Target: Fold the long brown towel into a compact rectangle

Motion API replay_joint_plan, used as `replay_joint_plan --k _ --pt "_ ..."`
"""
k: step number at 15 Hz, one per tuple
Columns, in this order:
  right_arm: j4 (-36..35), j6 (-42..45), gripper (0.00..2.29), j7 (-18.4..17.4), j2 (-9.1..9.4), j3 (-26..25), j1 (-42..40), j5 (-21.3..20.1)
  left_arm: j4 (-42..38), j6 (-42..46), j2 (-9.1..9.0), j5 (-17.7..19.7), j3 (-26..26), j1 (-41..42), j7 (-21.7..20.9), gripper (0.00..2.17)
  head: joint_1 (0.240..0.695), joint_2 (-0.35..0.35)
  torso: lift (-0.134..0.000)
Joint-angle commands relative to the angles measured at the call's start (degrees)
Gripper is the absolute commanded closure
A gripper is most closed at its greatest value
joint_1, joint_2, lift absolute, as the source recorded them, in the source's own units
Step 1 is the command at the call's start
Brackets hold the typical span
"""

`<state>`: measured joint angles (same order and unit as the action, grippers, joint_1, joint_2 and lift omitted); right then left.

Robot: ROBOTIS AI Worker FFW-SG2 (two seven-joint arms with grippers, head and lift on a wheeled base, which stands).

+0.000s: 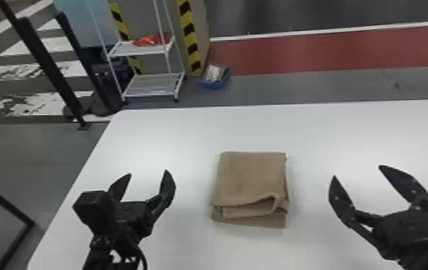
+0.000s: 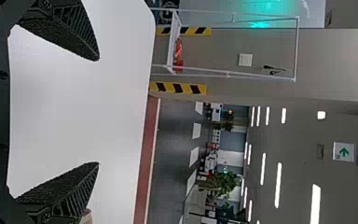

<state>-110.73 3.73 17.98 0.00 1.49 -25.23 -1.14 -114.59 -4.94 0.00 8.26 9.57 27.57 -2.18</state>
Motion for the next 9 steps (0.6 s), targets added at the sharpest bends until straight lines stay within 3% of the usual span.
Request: replay_joint_plan --k 1,9 --pt "-0.10 0.00 0.08 0.04 0.05 0.01 -0.25 0.00 0.07 -0.47 0.00 -0.44 -0.08 -0.06 0.07 0.08 0.695 0.206 -0.123" --pt "-0.10 -0.17 0.08 0.04 0.05 0.10 -0.25 0.00 0.33 -1.00 0.18 -0.44 0.19 -0.15 0.07 0.08 0.695 0.209 -0.123"
